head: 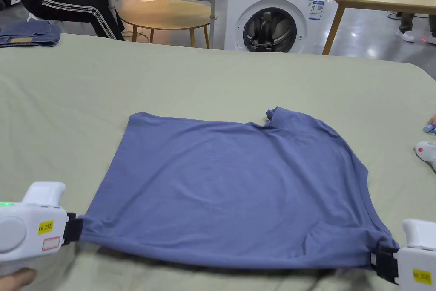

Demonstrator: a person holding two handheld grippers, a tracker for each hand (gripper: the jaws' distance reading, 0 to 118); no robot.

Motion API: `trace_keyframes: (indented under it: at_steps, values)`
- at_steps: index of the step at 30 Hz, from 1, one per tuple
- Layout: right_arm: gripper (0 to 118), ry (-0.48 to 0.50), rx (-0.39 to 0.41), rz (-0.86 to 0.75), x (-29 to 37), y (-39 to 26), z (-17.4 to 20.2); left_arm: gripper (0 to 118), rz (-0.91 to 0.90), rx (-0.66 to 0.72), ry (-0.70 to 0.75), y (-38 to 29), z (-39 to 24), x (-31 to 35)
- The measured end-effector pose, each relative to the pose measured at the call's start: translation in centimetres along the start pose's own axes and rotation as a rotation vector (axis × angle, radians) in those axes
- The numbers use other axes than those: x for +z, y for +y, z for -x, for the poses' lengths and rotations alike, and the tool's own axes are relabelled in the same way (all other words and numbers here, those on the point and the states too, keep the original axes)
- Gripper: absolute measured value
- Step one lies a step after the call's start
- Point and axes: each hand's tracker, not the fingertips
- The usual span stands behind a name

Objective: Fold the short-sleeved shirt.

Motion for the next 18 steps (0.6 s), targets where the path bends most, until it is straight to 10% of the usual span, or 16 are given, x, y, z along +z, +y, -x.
trace_keyframes:
  at_steps: [18]
  values:
    - [6, -0.006, -0.075, -0.080, -8.1, 13.8, 0.8, 2, -0.105, 0.008, 0.012, 13.9, -0.1, -8.0]
